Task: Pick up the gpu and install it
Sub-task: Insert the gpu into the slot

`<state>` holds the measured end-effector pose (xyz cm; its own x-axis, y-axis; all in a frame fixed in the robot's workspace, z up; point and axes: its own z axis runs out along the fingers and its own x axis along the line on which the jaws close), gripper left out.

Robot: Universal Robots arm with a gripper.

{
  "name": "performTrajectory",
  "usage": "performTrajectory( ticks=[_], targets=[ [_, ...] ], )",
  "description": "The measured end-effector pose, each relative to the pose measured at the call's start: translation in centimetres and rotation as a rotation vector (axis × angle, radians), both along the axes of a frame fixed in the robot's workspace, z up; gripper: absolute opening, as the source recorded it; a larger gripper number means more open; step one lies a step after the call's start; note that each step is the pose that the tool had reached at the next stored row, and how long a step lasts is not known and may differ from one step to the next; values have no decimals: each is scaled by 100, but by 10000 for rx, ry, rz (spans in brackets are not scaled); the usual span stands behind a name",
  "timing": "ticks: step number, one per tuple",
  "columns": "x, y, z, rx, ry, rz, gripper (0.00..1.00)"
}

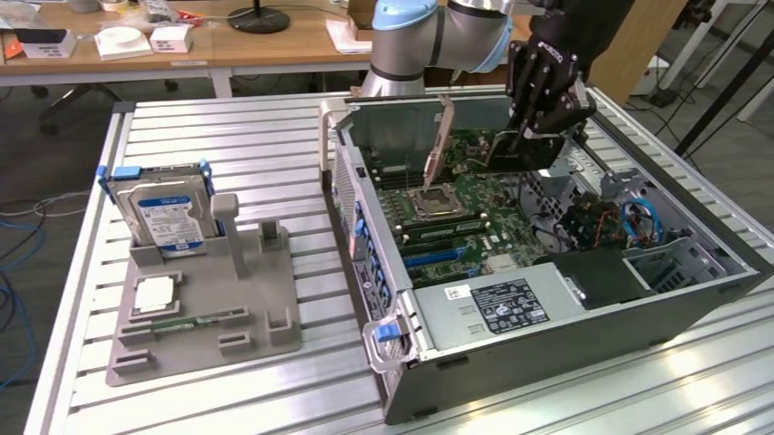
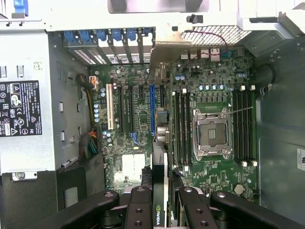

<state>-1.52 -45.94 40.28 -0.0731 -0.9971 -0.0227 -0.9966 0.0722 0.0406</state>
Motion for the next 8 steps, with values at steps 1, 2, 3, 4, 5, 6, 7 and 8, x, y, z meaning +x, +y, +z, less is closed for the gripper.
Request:
performTrajectory(
  ticks=[1,2,3,4,5,6,7,8],
  targets=[
    [0,0,0,-1,0,0,26],
    [0,0,-3,0,-1,0,26],
    [0,0,-7,2,-3,0,26],
    [0,0,-9,2,-4,1,26],
    [0,0,-13,0,-5,1,26],
    [1,0,-18,0,-8,1,26],
    [1,0,-24,1,-13,2,26],
    [0,0,-32,1,-17,1,26]
  ],
)
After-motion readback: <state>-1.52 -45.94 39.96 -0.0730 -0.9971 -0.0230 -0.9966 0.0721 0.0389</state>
